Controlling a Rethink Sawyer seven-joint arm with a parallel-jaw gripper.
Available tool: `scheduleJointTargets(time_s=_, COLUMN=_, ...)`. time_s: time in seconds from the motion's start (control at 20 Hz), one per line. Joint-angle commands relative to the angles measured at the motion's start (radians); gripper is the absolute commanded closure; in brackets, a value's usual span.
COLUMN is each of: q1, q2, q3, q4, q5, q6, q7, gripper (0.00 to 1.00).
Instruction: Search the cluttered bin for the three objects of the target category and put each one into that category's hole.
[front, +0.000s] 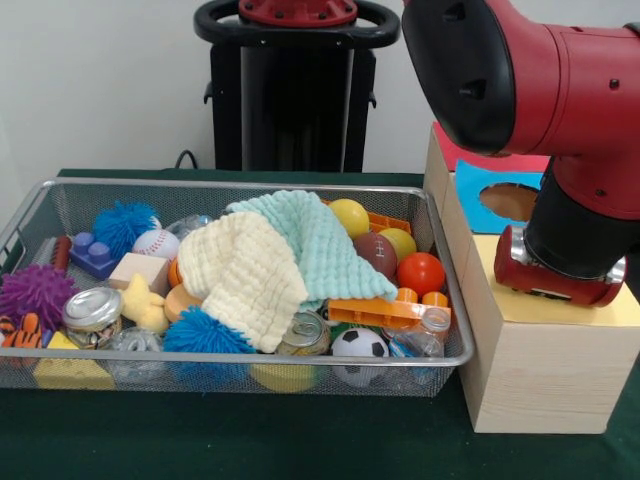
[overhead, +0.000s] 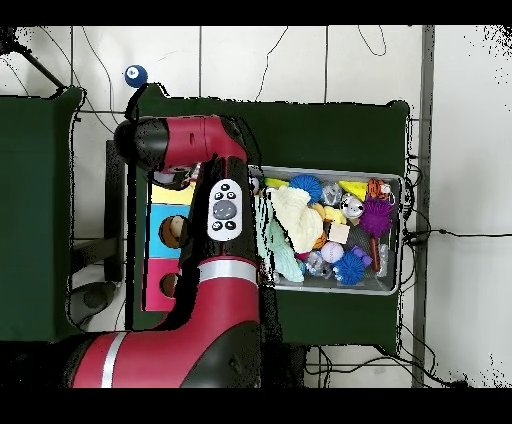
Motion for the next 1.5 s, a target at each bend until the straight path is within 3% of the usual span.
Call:
scheduleJointTargets(time_s=0.05, q1=-0.076, q2=0.015, q3=0.037, q4=0.037, q5=-0.014, q6=-0.07, q7=0.062, gripper=1.0)
scheduleJointTargets(time_s=0.55, q1=-0.085, q2=0.022, q3=0.073, q4=-0.054, q5=0.034, q6=0.022, q7=0.069, gripper=1.0)
scheduleJointTargets(time_s=1.5, q1=-0.083, q2=-0.086, q3=0.087, q4=-0.051, q5=0.068, q6=0.164, q7=0.044, gripper=1.0)
